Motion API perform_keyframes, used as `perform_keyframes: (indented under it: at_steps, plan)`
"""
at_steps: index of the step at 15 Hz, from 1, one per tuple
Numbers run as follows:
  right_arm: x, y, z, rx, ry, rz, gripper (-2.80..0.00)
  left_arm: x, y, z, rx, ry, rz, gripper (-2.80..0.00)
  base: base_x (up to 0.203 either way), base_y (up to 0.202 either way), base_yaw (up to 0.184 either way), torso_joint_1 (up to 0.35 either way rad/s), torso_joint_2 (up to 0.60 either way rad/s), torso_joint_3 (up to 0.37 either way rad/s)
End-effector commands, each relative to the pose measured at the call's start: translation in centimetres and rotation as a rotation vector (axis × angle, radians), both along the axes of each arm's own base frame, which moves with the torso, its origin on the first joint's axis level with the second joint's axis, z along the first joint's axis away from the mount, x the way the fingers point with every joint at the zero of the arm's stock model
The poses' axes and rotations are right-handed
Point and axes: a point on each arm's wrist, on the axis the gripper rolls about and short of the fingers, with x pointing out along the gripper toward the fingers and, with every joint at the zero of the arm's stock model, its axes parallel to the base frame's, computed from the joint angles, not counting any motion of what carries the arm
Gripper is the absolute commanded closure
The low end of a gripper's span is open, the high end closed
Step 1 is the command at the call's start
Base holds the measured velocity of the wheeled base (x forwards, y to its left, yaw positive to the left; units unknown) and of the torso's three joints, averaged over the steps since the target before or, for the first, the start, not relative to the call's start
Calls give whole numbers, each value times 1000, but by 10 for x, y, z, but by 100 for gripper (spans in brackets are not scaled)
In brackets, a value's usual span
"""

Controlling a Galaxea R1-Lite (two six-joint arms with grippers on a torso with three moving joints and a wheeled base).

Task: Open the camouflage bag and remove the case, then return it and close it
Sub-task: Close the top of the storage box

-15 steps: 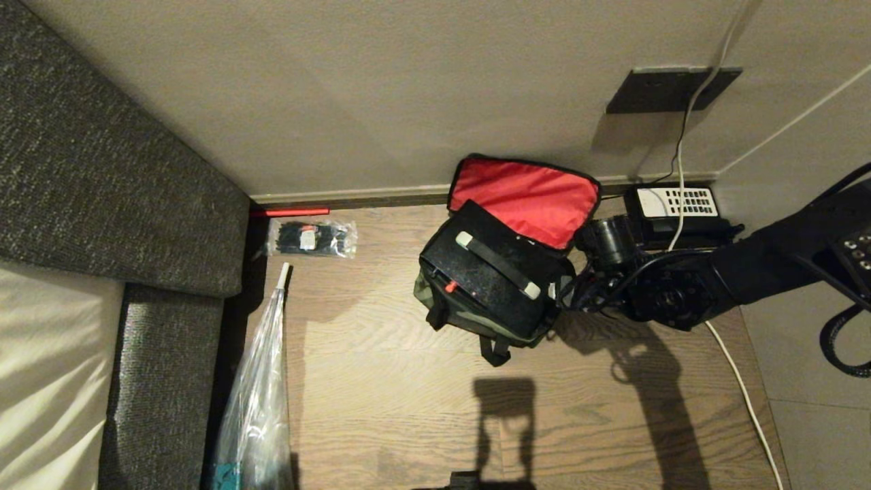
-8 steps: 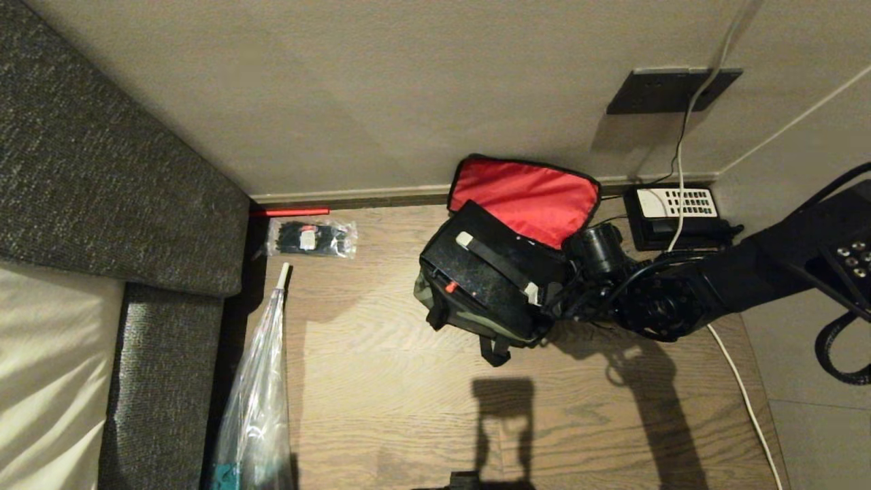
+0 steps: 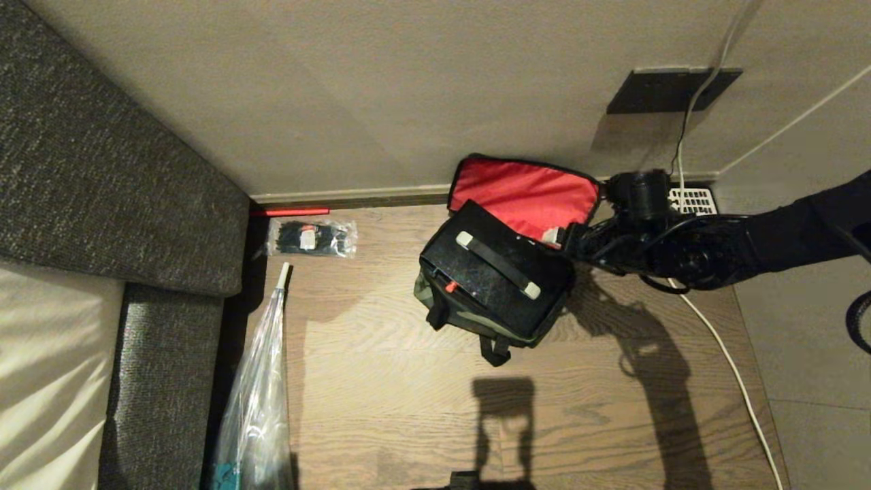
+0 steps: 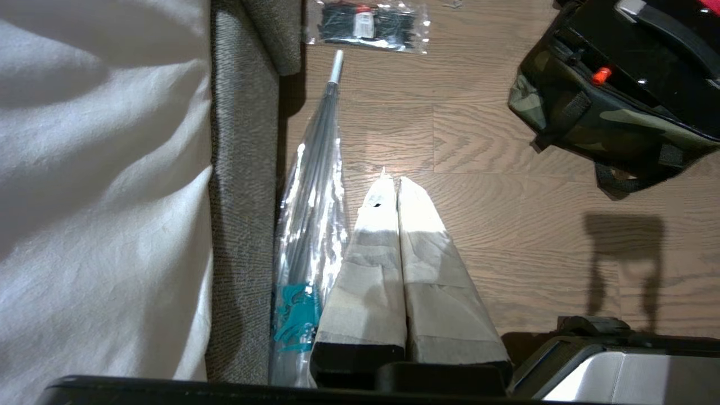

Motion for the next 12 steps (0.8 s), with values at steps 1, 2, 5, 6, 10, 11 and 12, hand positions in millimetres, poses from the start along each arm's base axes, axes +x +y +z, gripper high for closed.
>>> perform_keyframes:
  at_steps: [1, 2, 5, 6, 10, 11, 12]
  plan:
    - [15, -31, 11, 59, -86, 3, -280, 0, 0, 0, 0, -2, 1, 0, 0, 0, 0, 0, 0, 0]
    - [21, -43, 6, 70, -93, 0, -280, 0, 0, 0, 0, -2, 1, 0, 0, 0, 0, 0, 0, 0]
    - [37, -66, -10, 98, -76, -15, -280, 0, 0, 0, 0, -2, 1, 0, 0, 0, 0, 0, 0, 0]
    - [46, -75, -16, 109, -73, -35, -280, 0, 0, 0, 0, -2, 1, 0, 0, 0, 0, 0, 0, 0]
    - [71, -99, -32, 183, -89, -21, -280, 0, 0, 0, 0, -3, 1, 0, 0, 0, 0, 0, 0, 0]
    - [77, -100, -32, 190, -101, -16, -280, 0, 0, 0, 0, -3, 1, 0, 0, 0, 0, 0, 0, 0]
    - [82, -99, -36, 199, -101, -2, -280, 0, 0, 0, 0, -3, 1, 0, 0, 0, 0, 0, 0, 0]
